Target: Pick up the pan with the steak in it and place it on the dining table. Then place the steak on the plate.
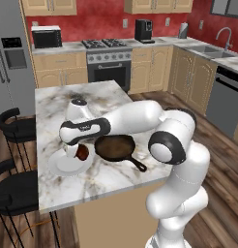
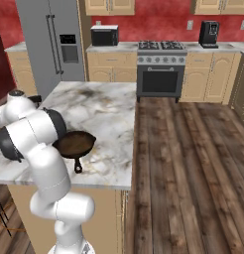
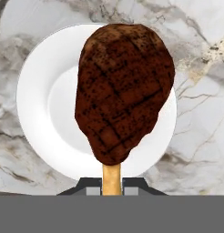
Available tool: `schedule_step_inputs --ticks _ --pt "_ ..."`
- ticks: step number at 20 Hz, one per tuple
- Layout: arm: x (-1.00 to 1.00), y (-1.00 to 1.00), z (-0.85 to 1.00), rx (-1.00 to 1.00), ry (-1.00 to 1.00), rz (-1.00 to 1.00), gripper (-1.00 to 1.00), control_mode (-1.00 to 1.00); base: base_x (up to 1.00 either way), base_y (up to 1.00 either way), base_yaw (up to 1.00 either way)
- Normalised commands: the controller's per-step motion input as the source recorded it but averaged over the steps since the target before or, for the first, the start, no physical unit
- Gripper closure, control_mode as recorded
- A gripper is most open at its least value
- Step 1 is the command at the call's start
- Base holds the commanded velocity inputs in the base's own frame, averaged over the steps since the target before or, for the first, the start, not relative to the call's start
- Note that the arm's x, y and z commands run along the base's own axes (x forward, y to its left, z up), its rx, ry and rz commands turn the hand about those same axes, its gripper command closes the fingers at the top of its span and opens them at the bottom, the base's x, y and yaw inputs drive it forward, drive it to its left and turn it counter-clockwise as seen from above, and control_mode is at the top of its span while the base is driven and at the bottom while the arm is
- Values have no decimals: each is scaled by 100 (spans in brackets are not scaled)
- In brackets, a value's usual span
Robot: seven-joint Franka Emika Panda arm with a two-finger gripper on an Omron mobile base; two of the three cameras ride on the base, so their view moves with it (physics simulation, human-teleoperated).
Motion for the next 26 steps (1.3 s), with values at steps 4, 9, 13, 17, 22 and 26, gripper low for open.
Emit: schedule_step_inputs --ticks 4,9,13,17,22,26 --pt "12 41 -12 0 -3 -2 100 -100 0 0 0" --pt "1 16 -7 0 -1 0 100 -100 0 0 0" --pt "9 5 -5 0 0 0 100 -100 0 0 0" --pt "20 22 -17 0 0 -3 100 -100 0 0 0" --pt "7 21 -22 1 0 -3 100 -100 0 0 0" --pt "1 13 -7 1 0 -1 100 -100 0 0 0"
